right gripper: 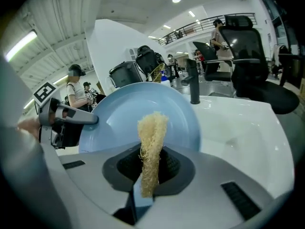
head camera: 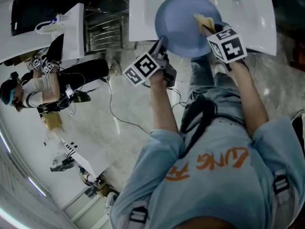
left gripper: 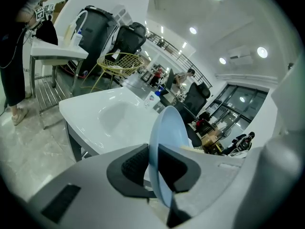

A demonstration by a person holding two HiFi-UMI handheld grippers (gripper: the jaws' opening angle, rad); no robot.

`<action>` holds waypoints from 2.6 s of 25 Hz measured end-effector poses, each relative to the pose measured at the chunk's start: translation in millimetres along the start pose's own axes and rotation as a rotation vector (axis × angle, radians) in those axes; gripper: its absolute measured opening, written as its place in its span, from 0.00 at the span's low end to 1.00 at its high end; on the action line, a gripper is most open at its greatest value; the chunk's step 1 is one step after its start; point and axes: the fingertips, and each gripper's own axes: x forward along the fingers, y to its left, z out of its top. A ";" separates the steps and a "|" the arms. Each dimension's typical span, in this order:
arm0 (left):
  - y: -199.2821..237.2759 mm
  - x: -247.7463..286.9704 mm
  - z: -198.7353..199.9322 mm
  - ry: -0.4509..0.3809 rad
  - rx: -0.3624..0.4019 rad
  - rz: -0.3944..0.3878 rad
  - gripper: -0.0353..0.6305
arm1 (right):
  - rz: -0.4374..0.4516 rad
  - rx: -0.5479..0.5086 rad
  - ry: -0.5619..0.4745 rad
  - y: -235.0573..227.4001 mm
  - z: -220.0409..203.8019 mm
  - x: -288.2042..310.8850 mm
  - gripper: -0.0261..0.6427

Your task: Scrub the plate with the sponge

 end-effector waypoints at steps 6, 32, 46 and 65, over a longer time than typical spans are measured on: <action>-1.0 8.6 -1.5 0.006 0.000 0.007 0.12 | -0.142 0.052 0.003 -43.7 -11.2 -16.3 0.10; 20.6 -42.1 35.4 -0.174 0.005 0.076 0.12 | 0.439 -0.166 0.129 111.8 -15.3 6.2 0.09; 6.1 -13.2 37.4 -0.100 0.059 0.045 0.13 | 0.014 -0.059 0.059 -8.3 -7.4 -9.7 0.10; -10.0 12.5 40.3 -0.093 -0.025 -0.048 0.12 | -0.241 0.042 -0.419 -63.2 60.7 -79.5 0.09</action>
